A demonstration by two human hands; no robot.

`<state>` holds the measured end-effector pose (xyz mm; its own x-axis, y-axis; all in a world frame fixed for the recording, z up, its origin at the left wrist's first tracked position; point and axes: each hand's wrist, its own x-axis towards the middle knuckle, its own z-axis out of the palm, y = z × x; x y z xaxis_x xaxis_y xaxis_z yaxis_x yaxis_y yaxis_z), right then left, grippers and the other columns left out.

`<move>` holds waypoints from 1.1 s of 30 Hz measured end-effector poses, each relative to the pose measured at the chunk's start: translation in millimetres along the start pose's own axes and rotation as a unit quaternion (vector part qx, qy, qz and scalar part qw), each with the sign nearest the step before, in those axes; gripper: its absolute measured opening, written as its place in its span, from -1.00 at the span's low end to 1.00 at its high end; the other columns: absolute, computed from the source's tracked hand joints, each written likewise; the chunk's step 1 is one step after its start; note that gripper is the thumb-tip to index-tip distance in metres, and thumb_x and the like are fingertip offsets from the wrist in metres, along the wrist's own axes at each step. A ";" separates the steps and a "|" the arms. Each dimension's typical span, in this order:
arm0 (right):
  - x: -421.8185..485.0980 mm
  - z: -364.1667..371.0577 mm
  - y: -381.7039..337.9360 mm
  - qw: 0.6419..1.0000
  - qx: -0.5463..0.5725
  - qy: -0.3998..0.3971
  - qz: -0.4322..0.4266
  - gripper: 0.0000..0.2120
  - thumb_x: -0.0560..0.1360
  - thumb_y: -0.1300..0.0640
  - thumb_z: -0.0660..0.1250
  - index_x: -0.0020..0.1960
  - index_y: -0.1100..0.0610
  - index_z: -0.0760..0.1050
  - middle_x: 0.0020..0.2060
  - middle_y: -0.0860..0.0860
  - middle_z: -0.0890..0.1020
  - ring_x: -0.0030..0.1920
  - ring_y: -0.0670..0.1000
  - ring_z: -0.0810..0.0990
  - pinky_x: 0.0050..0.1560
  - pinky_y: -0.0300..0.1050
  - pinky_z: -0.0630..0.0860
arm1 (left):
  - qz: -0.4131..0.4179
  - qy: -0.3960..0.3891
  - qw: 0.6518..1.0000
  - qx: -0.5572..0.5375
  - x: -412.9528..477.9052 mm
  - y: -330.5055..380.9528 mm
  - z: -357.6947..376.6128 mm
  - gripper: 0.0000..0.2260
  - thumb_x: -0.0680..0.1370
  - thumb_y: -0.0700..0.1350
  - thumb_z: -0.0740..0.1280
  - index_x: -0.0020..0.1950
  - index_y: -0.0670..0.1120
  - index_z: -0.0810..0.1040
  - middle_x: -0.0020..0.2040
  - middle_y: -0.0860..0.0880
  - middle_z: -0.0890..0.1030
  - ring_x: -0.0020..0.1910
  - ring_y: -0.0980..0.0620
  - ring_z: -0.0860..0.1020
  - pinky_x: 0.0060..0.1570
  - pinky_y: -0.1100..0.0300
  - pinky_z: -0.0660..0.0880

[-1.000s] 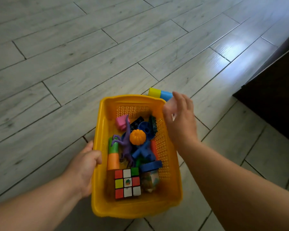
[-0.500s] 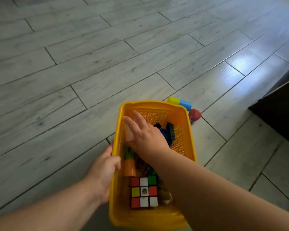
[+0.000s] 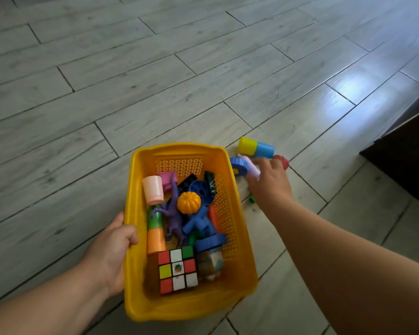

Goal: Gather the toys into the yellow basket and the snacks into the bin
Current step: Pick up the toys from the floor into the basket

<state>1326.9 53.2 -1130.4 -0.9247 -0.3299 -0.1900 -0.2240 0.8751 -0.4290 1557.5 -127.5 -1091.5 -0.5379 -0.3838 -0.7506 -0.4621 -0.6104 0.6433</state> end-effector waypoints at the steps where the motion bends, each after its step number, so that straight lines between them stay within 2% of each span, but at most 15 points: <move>1: -1.3 4.8 10.6 0.998 -0.040 -0.039 0.006 -0.57 0.56 0.02 0.25 0.41 -0.08 0.28 0.26 0.05 0.36 0.22 0.08 0.38 0.21 0.04 0.45 | -0.001 0.004 1.000 0.001 1.4 -0.6 0.5 -0.52 0.44 -0.41 0.06 0.15 0.03 0.52 -0.02 -0.35 0.56 -0.11 -0.31 0.57 -0.09 -0.24 0.55; 4: -2.1 26.1 34.1 0.989 -0.103 -0.107 0.017 -0.53 0.55 0.04 0.27 0.41 -0.14 0.25 0.29 0.06 0.28 0.21 0.12 0.37 0.20 0.07 0.46 | -0.010 0.002 1.000 0.006 2.8 -3.1 3.1 -0.50 0.46 -0.40 0.06 0.15 0.10 0.51 -0.05 -0.32 0.61 -0.13 -0.32 0.61 -0.20 -0.20 0.60; 6: -2.0 36.9 40.0 0.982 -0.134 -0.131 0.012 -0.53 0.53 -0.01 0.29 0.39 -0.20 0.26 0.33 0.06 0.23 0.23 0.14 0.34 0.21 0.04 0.42 | -0.013 0.007 1.000 0.006 3.3 -6.0 5.6 -0.51 0.46 -0.40 0.06 0.14 0.10 0.51 -0.06 -0.32 0.62 -0.15 -0.32 0.62 -0.18 -0.21 0.59; 9: -1.4 44.7 40.5 0.982 -0.118 -0.142 0.028 -0.60 0.52 -0.10 0.28 0.34 -0.23 0.31 0.38 0.06 0.17 0.24 0.15 0.34 0.20 0.05 0.42 | -0.021 0.013 0.999 0.021 4.8 -10.9 8.0 -0.50 0.45 -0.39 0.08 0.20 0.08 0.52 -0.06 -0.31 0.65 -0.11 -0.33 0.63 -0.16 -0.22 0.60; 13: -1.3 43.7 40.0 0.977 -0.167 -0.126 -0.037 -0.66 0.50 -0.03 0.35 0.25 -0.10 0.41 0.35 0.10 0.18 0.22 0.13 0.42 0.20 0.03 0.48 | -0.026 0.010 0.999 0.031 4.3 -14.2 13.0 -0.49 0.47 -0.38 0.09 0.25 0.08 0.51 -0.06 -0.30 0.66 -0.09 -0.33 0.64 -0.16 -0.19 0.61; 15: -2.4 39.6 39.5 0.984 -0.127 -0.125 -0.031 -0.70 0.52 0.00 0.34 0.24 -0.08 0.42 0.31 0.08 0.24 0.14 0.09 0.47 0.15 -0.01 0.51 | -0.024 0.010 0.999 0.034 3.3 -14.2 16.6 -0.50 0.48 -0.38 0.09 0.25 0.07 0.51 -0.07 -0.31 0.66 -0.10 -0.33 0.65 -0.16 -0.20 0.61; 18: -5.1 21.7 26.5 0.997 0.054 -0.052 0.033 -0.70 0.55 0.05 0.29 0.28 -0.06 0.40 0.16 -0.05 0.37 -0.03 -0.03 0.49 -0.01 -0.14 0.52 | -0.017 0.004 0.999 0.033 4.7 -13.4 20.1 -0.52 0.48 -0.38 0.09 0.21 0.07 0.53 -0.10 -0.30 0.66 -0.14 -0.32 0.66 -0.18 -0.19 0.62; 21: -8.4 -3.5 -0.6 0.987 0.137 0.083 -0.008 -0.72 0.55 0.06 0.29 0.26 -0.06 0.44 0.29 -0.05 0.27 0.12 0.02 0.47 0.15 0.00 0.53 | -0.015 0.000 0.999 0.033 5.8 -11.6 24.2 -0.49 0.47 -0.39 0.08 0.22 0.09 0.52 -0.07 -0.32 0.65 -0.12 -0.35 0.65 -0.17 -0.24 0.62; 23: -16.5 -16.0 -22.7 0.980 0.157 0.108 -0.050 -0.72 0.55 0.06 0.30 0.25 -0.07 0.45 0.33 -0.06 0.24 0.21 0.03 0.42 0.20 -0.03 0.50 | -0.018 -0.007 0.999 0.037 6.3 -10.0 26.5 -0.47 0.47 -0.38 0.09 0.28 0.10 0.50 -0.05 -0.32 0.66 -0.07 -0.39 0.64 -0.13 -0.33 0.59; 27: -36.0 -15.5 -61.0 0.984 0.046 0.057 -0.160 -0.70 0.54 0.07 0.31 0.27 -0.01 0.46 0.36 0.04 0.24 0.20 0.08 0.45 0.15 -0.05 0.47 | -0.014 -0.021 0.999 0.046 4.5 -7.9 29.9 -0.44 0.47 -0.37 0.08 0.34 0.12 0.46 -0.02 -0.33 0.64 -0.04 -0.38 0.62 -0.12 -0.31 0.59; 30: -43.0 -8.9 -73.4 0.980 -0.088 -0.047 -0.174 -0.72 0.58 0.08 0.23 0.27 0.11 0.45 0.26 0.09 0.31 0.27 0.14 0.38 0.13 -0.02 0.44 | -0.014 -0.029 0.999 0.043 1.5 -5.4 27.3 -0.41 0.45 -0.39 0.08 0.35 0.12 0.44 0.01 -0.36 0.63 -0.03 -0.40 0.62 -0.09 -0.36 0.57; 33: -47.8 -8.4 -83.6 0.965 -0.171 -0.119 -0.157 -0.69 0.60 0.09 0.18 0.33 0.08 0.40 0.28 0.08 0.31 0.34 0.17 0.31 0.11 -0.02 0.45 | -0.018 -0.028 0.999 0.030 1.0 -3.8 18.8 -0.37 0.43 -0.39 0.07 0.38 0.14 0.42 0.04 -0.36 0.62 0.00 -0.41 0.61 -0.03 -0.41 0.53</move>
<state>1387.2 -1.3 -1078.0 -0.7071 -0.6339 -0.3133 -0.6077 0.7713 -0.1892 1545.5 -112.6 -1091.9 -0.5579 -0.3231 -0.7644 -0.5221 -0.5794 0.6259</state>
